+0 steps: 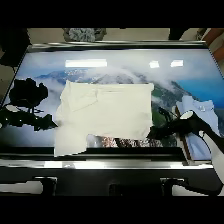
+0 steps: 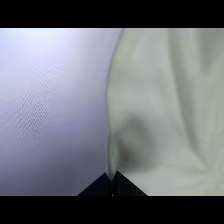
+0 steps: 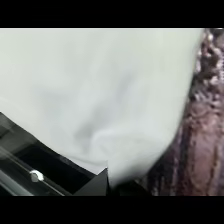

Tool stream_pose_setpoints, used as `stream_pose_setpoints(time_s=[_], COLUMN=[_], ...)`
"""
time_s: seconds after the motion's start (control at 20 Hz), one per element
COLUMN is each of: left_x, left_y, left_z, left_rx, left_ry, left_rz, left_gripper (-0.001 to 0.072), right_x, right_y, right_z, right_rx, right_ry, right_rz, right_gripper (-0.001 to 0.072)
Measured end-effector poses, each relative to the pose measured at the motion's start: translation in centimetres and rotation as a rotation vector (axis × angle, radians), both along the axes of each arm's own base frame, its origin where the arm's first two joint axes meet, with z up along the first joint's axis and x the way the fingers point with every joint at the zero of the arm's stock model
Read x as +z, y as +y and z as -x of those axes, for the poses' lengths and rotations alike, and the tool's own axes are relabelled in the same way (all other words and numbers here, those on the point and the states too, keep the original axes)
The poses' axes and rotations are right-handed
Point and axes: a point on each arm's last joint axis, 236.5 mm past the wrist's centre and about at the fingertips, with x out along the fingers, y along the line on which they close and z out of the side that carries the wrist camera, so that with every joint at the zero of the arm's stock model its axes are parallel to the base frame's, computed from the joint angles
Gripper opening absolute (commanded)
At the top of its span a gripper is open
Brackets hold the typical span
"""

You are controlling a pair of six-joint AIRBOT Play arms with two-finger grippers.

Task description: Fold the shirts.

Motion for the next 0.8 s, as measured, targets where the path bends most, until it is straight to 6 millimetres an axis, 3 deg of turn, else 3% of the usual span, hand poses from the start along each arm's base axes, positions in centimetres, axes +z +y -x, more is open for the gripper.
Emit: stream_pose_setpoints(time_s=[0.1,0.2,0.25,0.3,0.4,0.5,0.55,0.6,0.7,0.8], left_x=[3.5,9.8,14.1,19.7,32.2,44.9,50.4,54.7,61.0,64.8], left_y=[0.4,1.4,1.9,2.0,1.9,0.9,0.2,-0.5,-2.0,-3.1], left_z=[-2.1,-5.3,-6.9,-8.3,-9.0,-6.4,-3.8,-1.1,4.8,10.0], left_rx=[-0.018,-0.008,0.004,0.021,0.057,0.099,0.128,0.156,0.214,0.264], left_ry=[-0.084,-0.241,-0.343,-0.473,-0.751,-1.051,-1.187,-1.299,-1.487,-1.619], left_rz=[-0.016,-0.068,-0.099,-0.127,-0.2,-0.278,-0.32,-0.354,-0.401,-0.436], left_gripper=[0.0025,0.0026,0.0027,0.0027,0.0027,0.0026,0.0026,0.0026,0.0026,0.0026], right_x=[2.8,8.1,11.5,16.2,27.7,40.5,45.9,50.7,57.3,60.8], right_y=[-0.6,-1.9,-3.1,-4.2,-6.8,-9.1,-9.8,-10.4,-10.9,-10.9], right_z=[-2.2,-5.7,-7.8,-9.9,-12.5,-11.7,-10.0,-7.5,-2.3,2.3], right_rx=[0.052,0.12,0.144,0.161,0.156,0.097,0.062,0.022,-0.054,-0.108], right_ry=[-0.106,-0.29,-0.406,-0.544,-0.845,-1.148,-1.268,-1.376,-1.527,-1.615], right_rz=[0.032,0.103,0.17,0.246,0.435,0.636,0.716,0.792,0.892,0.941], right_gripper=[0.0041,0.0042,0.0042,0.0042,0.0042,0.0042,0.0042,0.0042,0.0042,0.0042])
